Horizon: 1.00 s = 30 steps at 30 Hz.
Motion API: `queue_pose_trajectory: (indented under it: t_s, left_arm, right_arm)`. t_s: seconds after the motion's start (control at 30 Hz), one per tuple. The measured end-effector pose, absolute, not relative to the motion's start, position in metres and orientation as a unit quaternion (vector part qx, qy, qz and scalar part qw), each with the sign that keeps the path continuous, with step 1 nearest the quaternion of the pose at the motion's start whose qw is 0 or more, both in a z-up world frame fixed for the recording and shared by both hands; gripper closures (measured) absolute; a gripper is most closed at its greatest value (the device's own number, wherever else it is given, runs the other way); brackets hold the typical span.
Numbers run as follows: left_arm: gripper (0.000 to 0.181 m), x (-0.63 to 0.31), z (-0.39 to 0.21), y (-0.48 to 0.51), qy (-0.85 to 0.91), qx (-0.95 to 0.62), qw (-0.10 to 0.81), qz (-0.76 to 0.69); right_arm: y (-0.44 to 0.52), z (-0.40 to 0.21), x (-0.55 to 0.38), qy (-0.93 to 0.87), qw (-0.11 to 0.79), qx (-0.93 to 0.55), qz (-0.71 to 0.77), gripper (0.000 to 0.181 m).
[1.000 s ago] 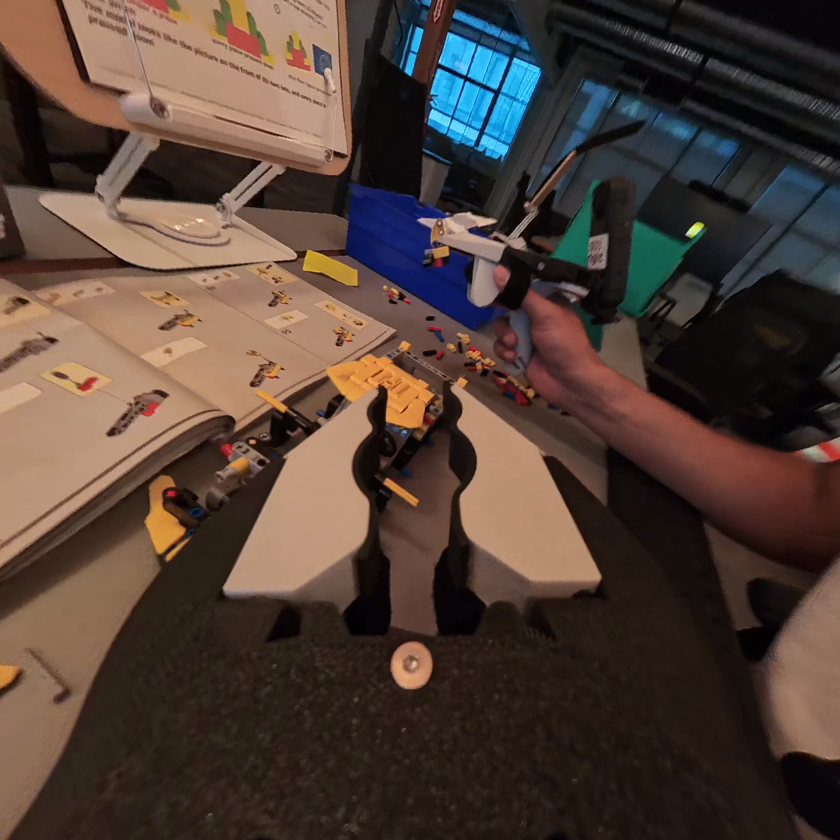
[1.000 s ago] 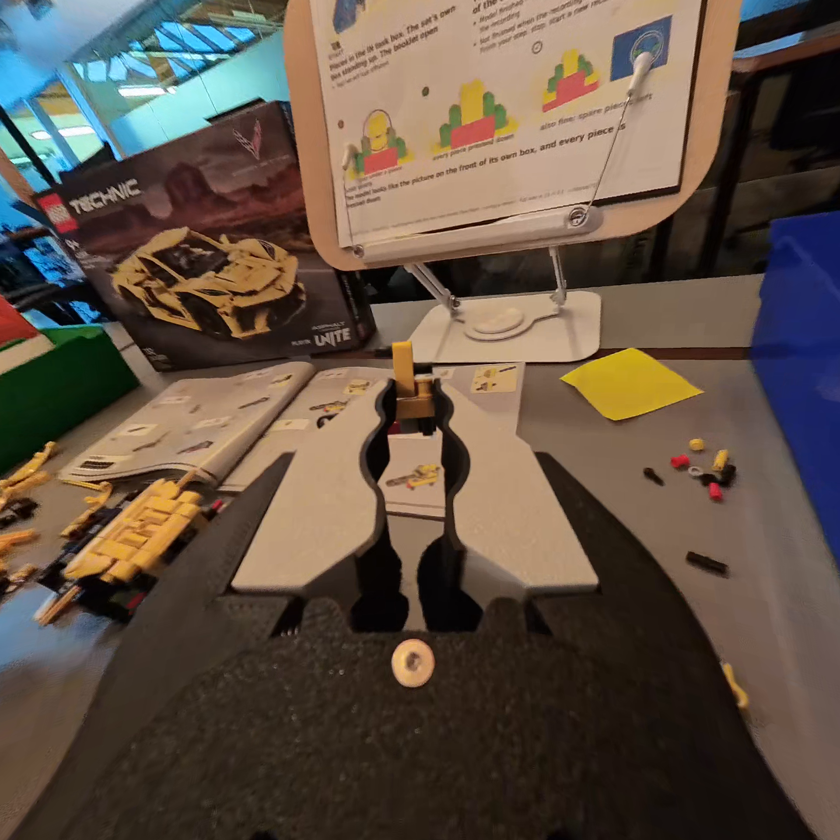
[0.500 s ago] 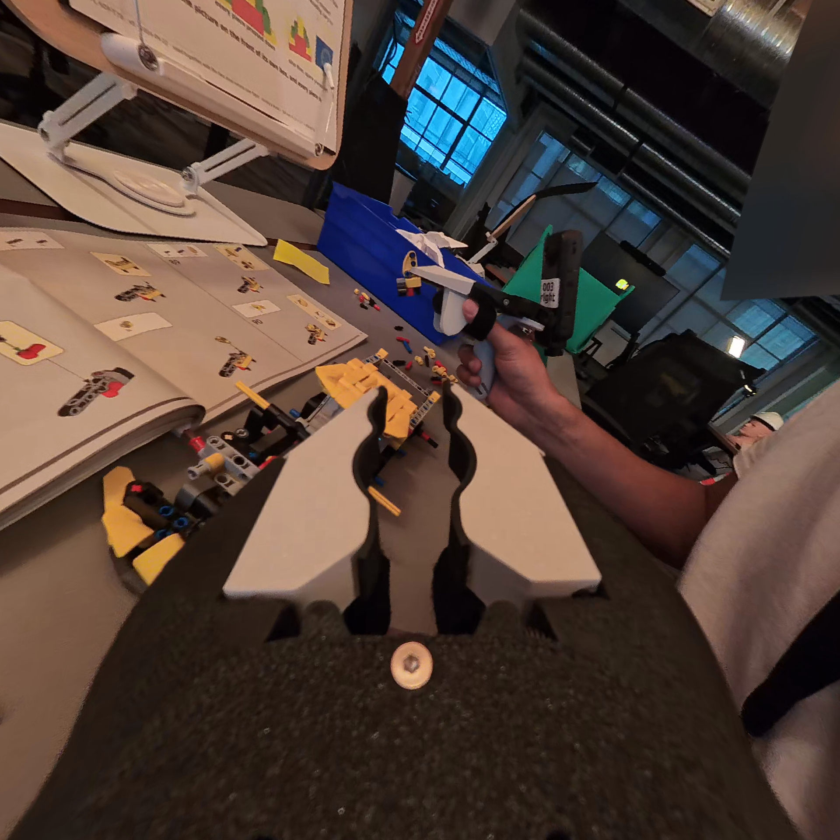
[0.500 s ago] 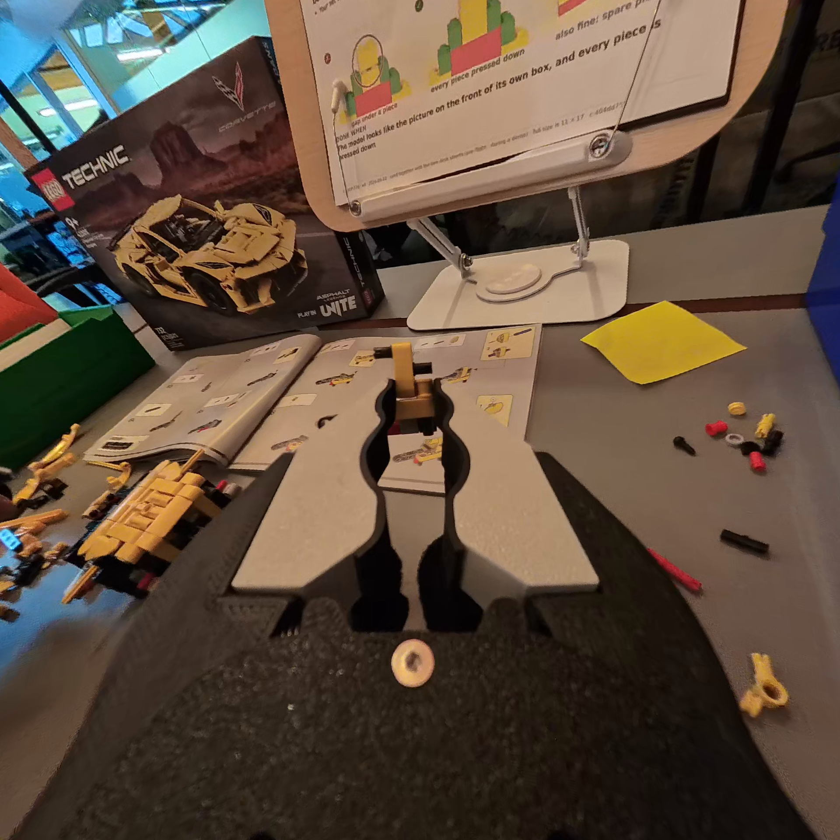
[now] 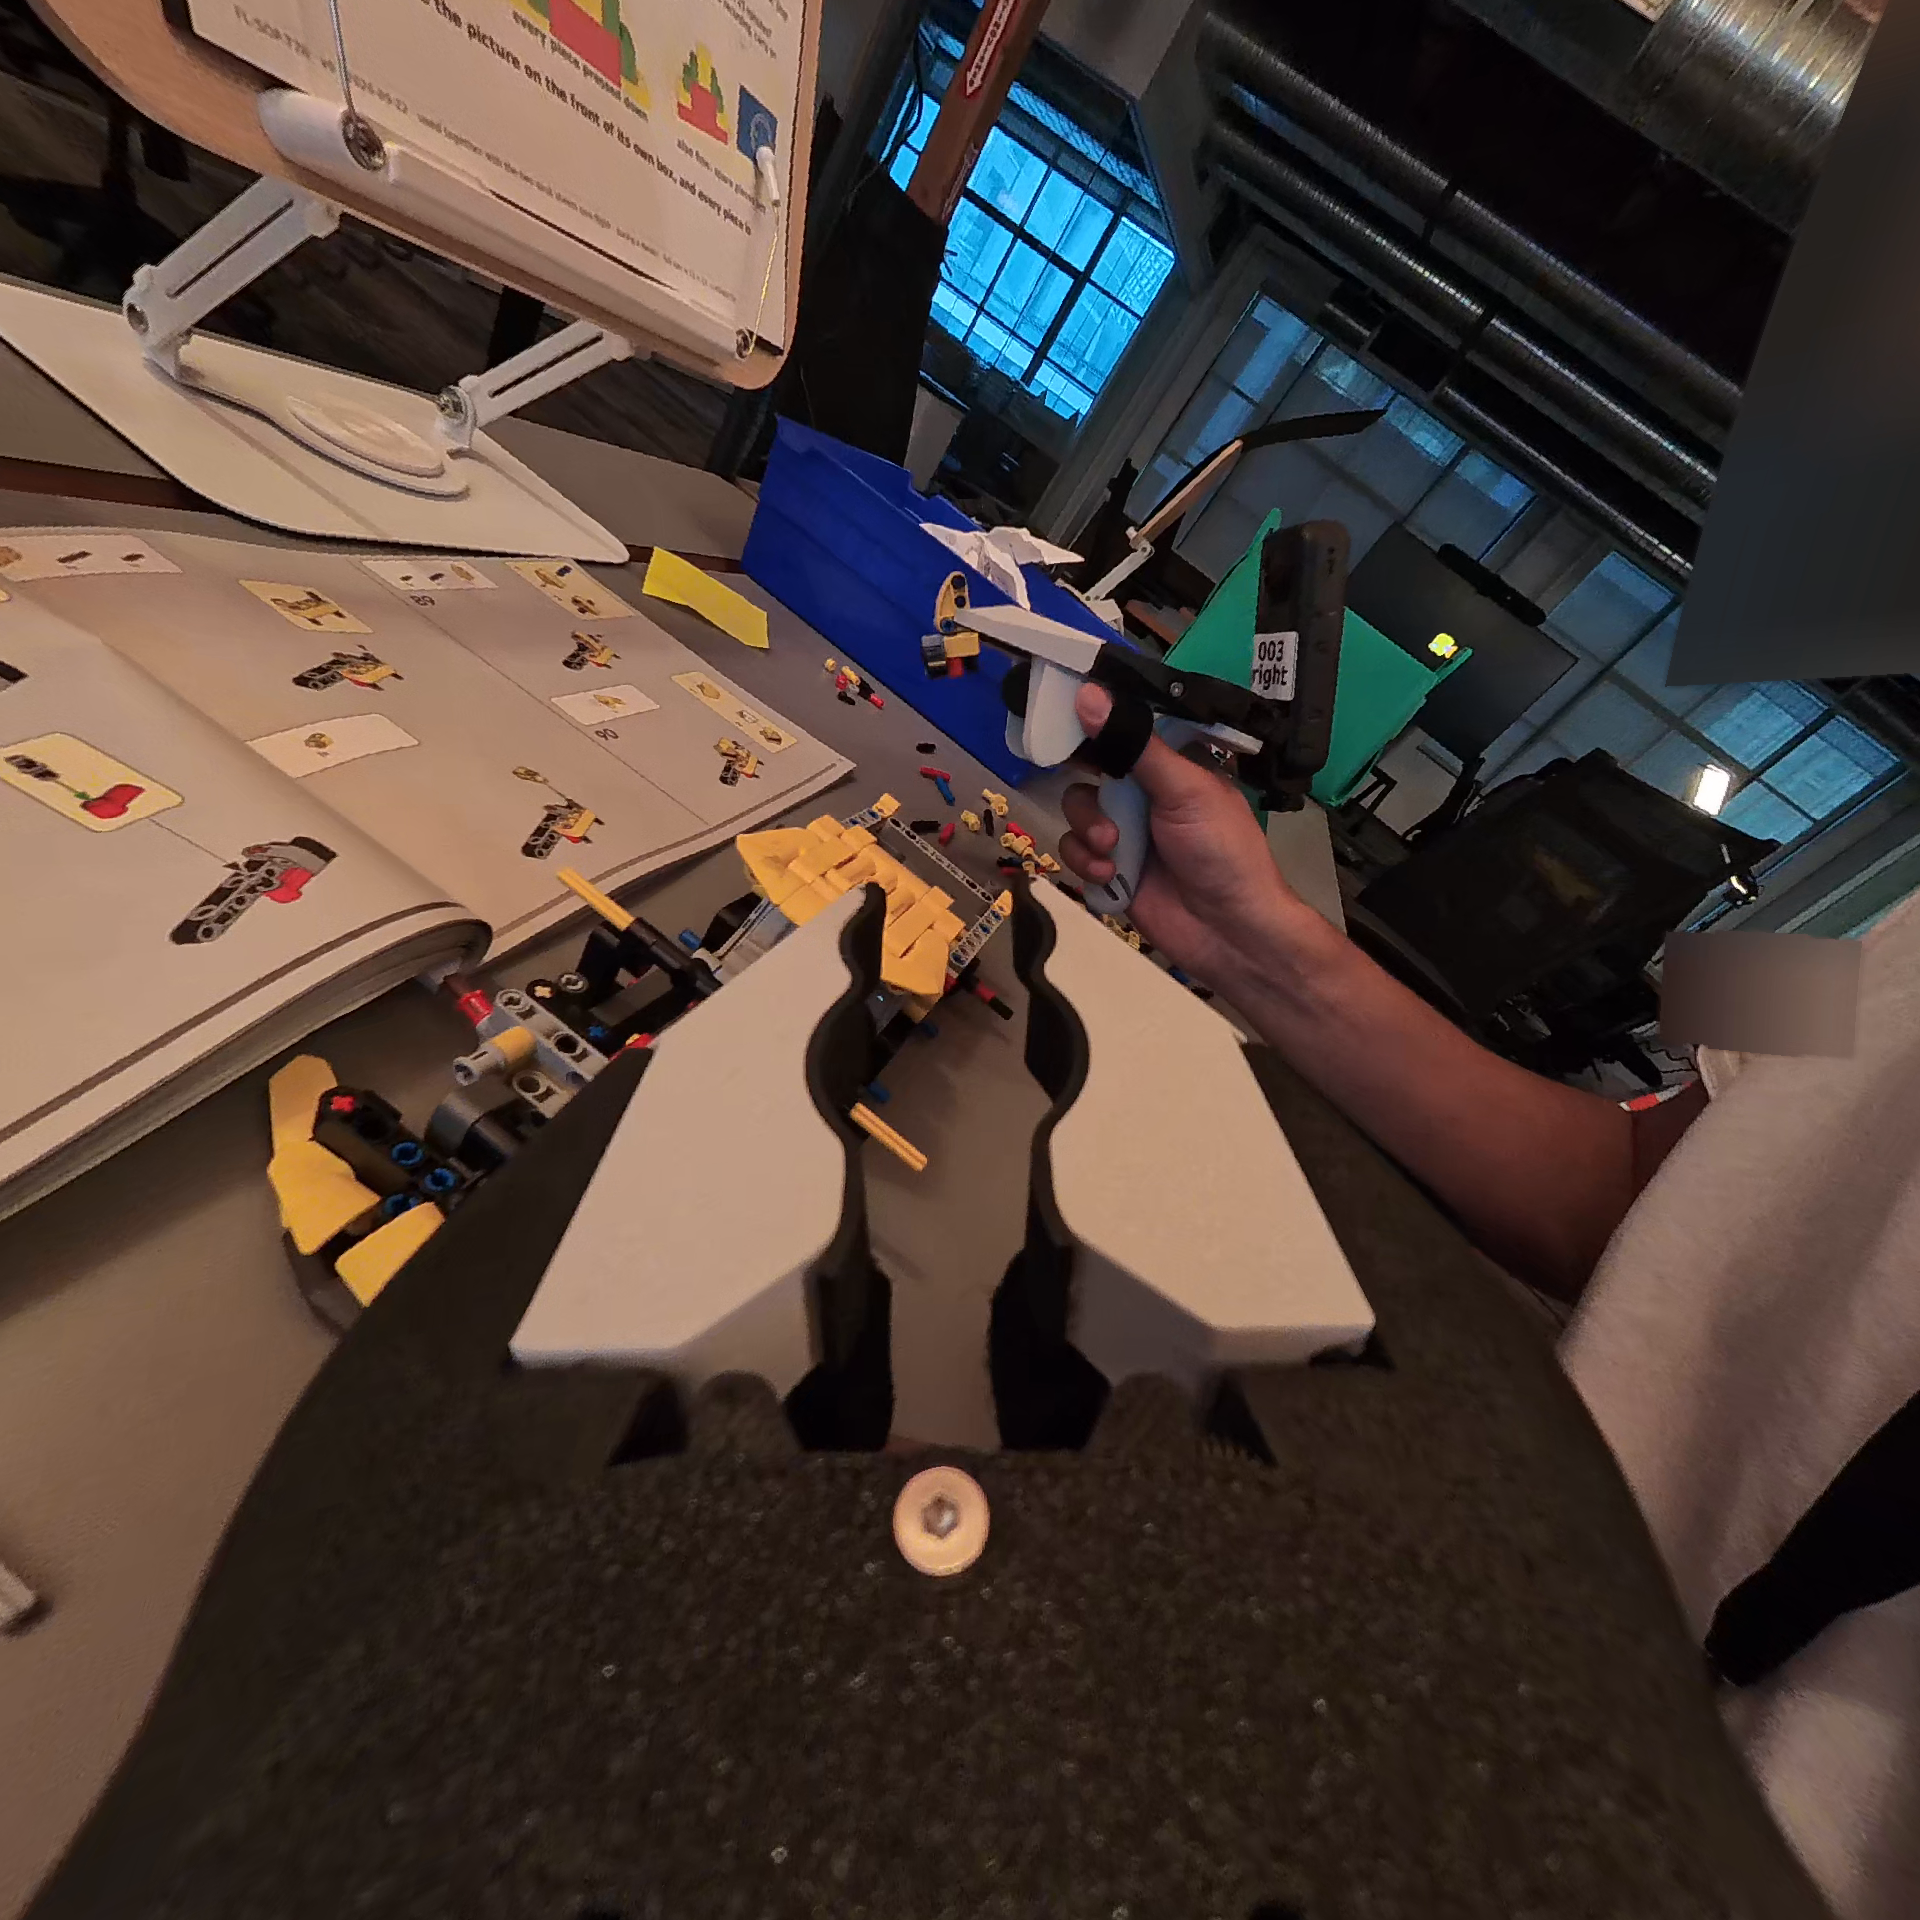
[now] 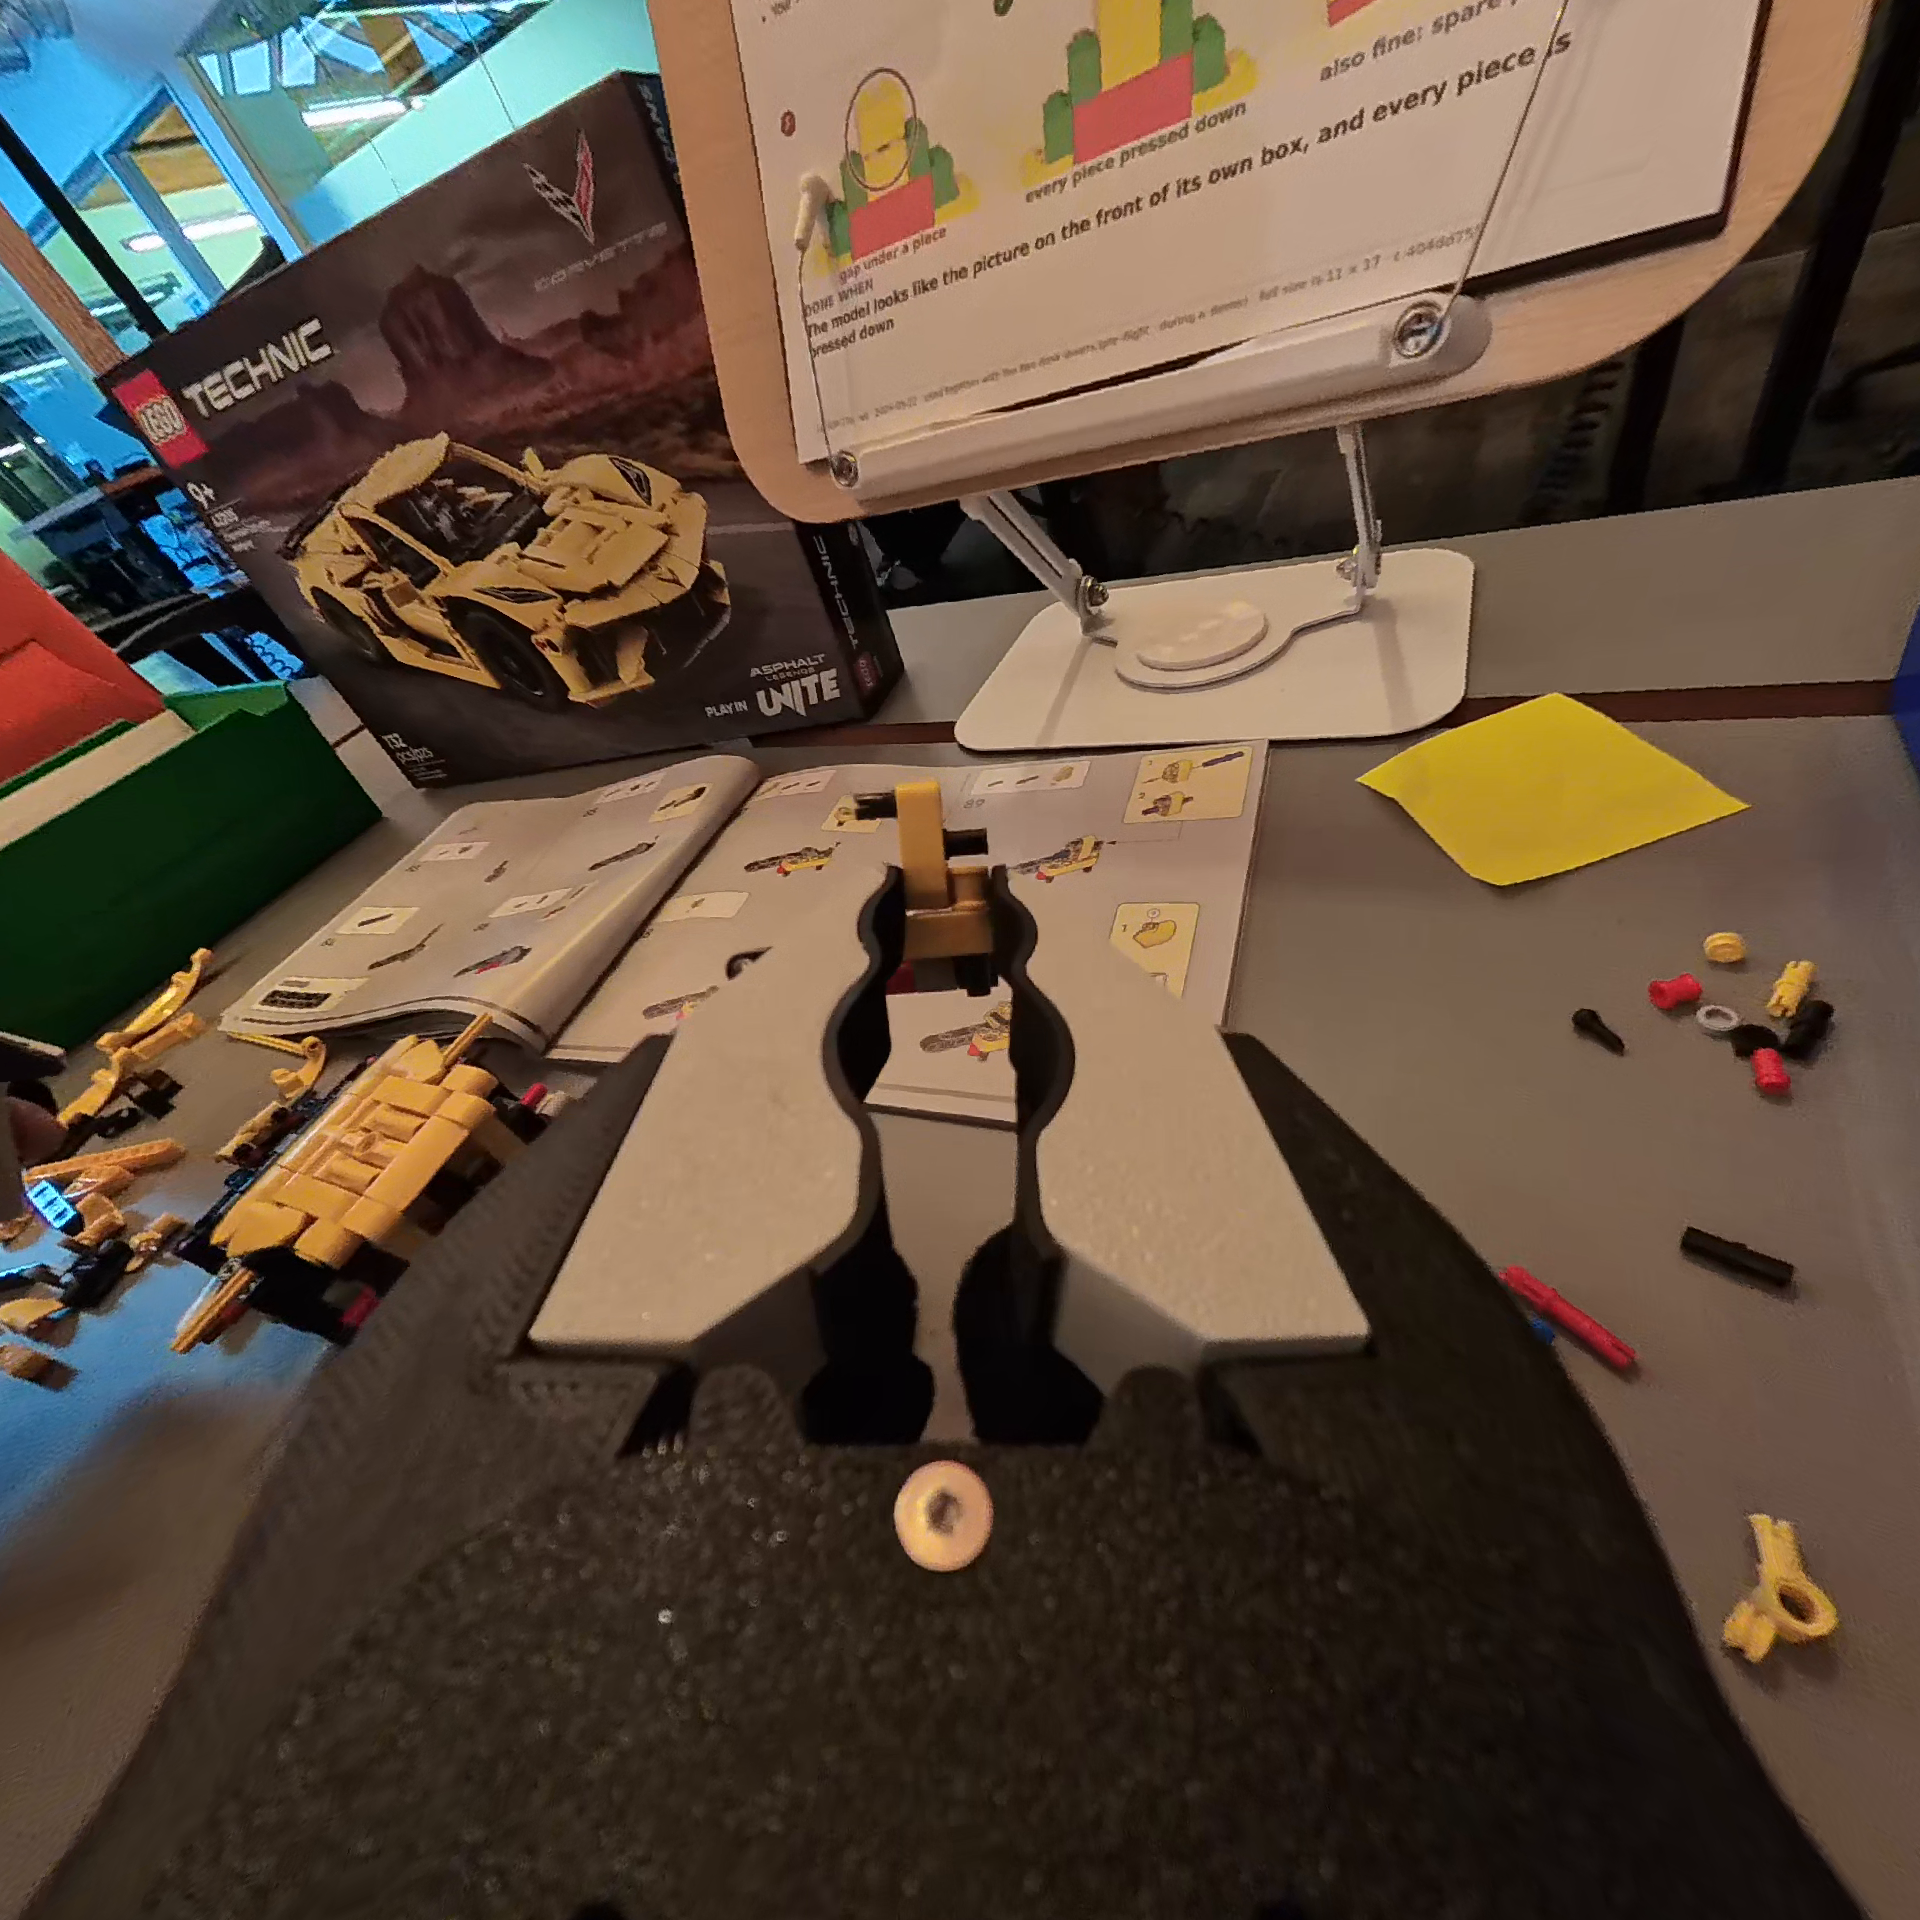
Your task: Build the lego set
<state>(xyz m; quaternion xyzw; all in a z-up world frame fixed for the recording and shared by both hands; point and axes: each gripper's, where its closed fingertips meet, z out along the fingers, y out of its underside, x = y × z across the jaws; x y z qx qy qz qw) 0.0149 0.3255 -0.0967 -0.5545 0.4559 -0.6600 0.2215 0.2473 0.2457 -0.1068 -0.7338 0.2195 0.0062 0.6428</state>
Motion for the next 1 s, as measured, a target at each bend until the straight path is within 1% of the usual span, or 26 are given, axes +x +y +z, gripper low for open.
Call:
queue_pose_trajectory:
  t_s: [0.3, 0.4, 0.53, 0.6, 0.73, 0.9, 0.93, 0.97, 1.0]
  left_arm:
    - [0.157, 0.016, -0.103, 0.323, 0.469, -0.558, 0.227, -0.646]
    - [0.157, 0.018, -0.106, 0.318, 0.49, -0.558, 0.243, -0.624]
    - [0.15, 0.024, -0.103, 0.299, 0.535, -0.532, 0.292, -0.588]
    - [0.149, 0.026, -0.101, 0.29, 0.542, -0.525, 0.298, -0.585]
    - [0.15, 0.026, -0.096, 0.288, 0.531, -0.527, 0.309, -0.587]
    - [0.15, 0.026, -0.097, 0.275, 0.546, -0.516, 0.297, -0.589]
    - [0.156, 0.026, -0.094, 0.273, 0.543, -0.514, 0.299, -0.592]
    - [0.169, 0.026, -0.093, 0.276, 0.54, -0.517, 0.308, -0.587]
    - [0.171, 0.026, -0.095, 0.279, 0.54, -0.523, 0.316, -0.578]
  right_arm:
    - [0.245, -0.1, 0.241, 0.198, 0.647, -0.736, -0.014, 0.166]
    - [0.256, -0.07, 0.193, 0.104, 0.685, -0.721, 0.005, 0.167]
    - [0.278, -0.06, 0.114, -0.021, 0.681, -0.731, -0.036, 0.166]
    - [0.285, -0.063, 0.09, -0.041, 0.675, -0.736, -0.022, 0.166]
    - [0.288, -0.064, 0.072, -0.042, 0.675, -0.736, 0.022, 0.166]
    - [0.292, -0.066, 0.054, -0.062, 0.67, -0.74, 0.005, 0.167]
    - [0.293, -0.068, 0.05, -0.072, 0.666, -0.742, -0.001, 0.166]
    - [0.293, -0.068, 0.047, -0.081, 0.665, -0.742, -0.011, 0.166]
    - [0.293, -0.067, 0.047, -0.084, 0.667, -0.74, -0.02, 0.167]
